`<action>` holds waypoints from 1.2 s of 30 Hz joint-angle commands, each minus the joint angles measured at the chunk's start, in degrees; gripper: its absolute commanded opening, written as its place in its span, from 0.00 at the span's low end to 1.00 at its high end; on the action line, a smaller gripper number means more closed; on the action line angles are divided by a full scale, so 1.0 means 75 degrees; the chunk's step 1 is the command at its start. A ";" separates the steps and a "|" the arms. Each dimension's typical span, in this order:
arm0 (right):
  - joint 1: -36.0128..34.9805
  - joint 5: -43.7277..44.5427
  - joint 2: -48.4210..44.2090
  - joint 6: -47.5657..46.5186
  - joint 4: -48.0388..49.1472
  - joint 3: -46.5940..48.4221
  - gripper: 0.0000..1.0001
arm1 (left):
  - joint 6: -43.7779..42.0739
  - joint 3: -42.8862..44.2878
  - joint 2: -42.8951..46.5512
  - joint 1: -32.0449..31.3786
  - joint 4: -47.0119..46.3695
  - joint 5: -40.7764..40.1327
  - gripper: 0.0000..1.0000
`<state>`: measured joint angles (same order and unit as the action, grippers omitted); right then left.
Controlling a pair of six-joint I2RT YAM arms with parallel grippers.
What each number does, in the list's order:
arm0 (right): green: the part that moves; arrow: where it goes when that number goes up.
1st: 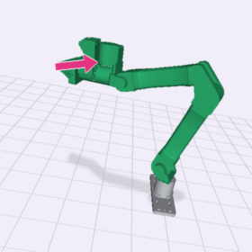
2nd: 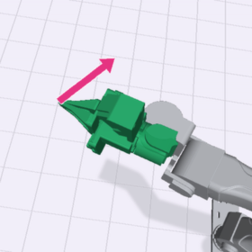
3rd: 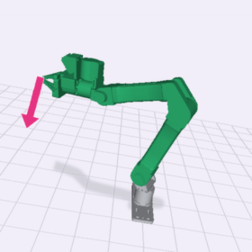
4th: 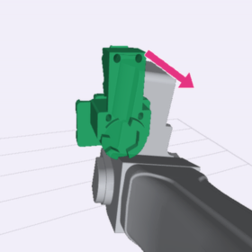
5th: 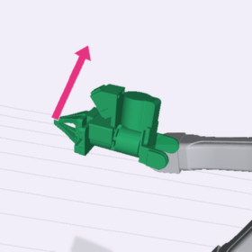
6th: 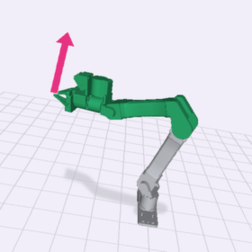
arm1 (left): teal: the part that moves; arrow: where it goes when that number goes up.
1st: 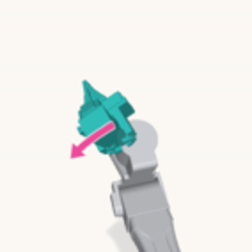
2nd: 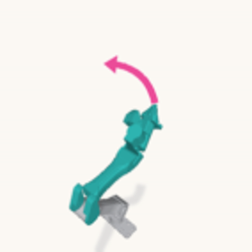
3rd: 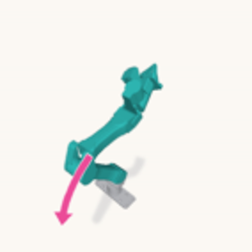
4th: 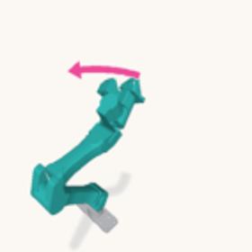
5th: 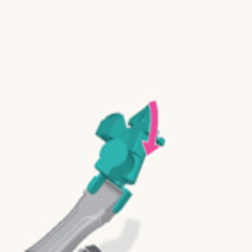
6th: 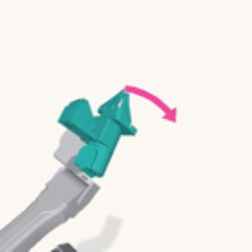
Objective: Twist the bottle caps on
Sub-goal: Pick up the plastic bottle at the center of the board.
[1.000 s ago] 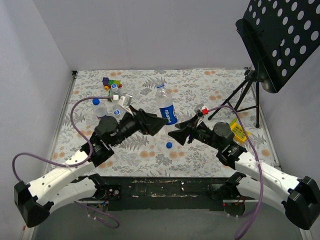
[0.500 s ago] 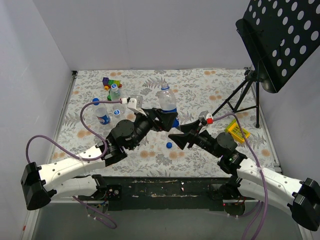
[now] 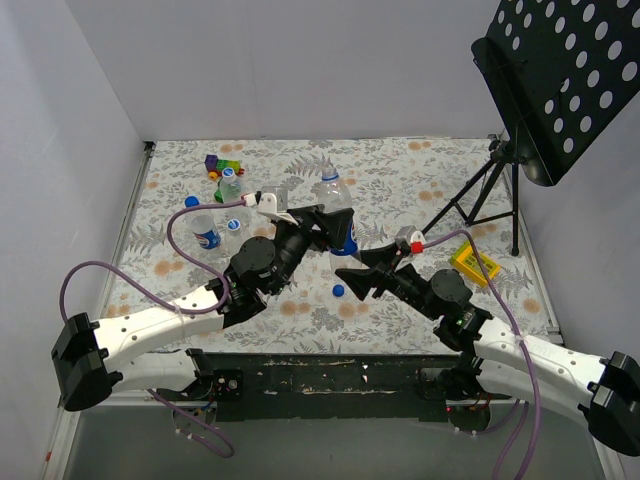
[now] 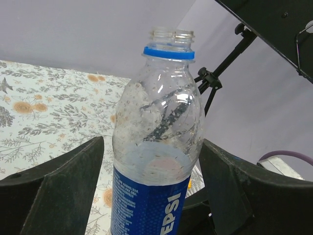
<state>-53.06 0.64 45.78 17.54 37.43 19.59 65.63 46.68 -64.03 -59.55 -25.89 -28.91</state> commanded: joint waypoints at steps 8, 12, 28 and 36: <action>-0.0261 0.0371 0.0095 -0.0335 0.0318 0.0012 0.54 | -0.0465 0.0163 -0.0076 -0.0017 -0.0509 -0.0271 0.67; -0.0297 0.0383 0.0095 -0.0335 0.0295 0.0012 0.56 | -0.0465 0.0082 -0.0041 -0.0017 -0.0486 -0.0306 0.52; -0.0285 0.1167 -0.0010 -0.0499 -0.2726 0.1159 0.83 | -0.1754 -0.0071 0.0684 0.0942 0.1187 0.0477 0.37; 0.0487 0.0736 0.1311 -0.0405 -0.6440 0.2963 0.84 | -0.2737 -0.0656 0.2148 0.1788 0.2852 0.3101 0.38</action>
<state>-52.93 7.57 50.74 14.76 4.47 34.83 51.27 43.59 -53.25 -46.33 -12.47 -17.72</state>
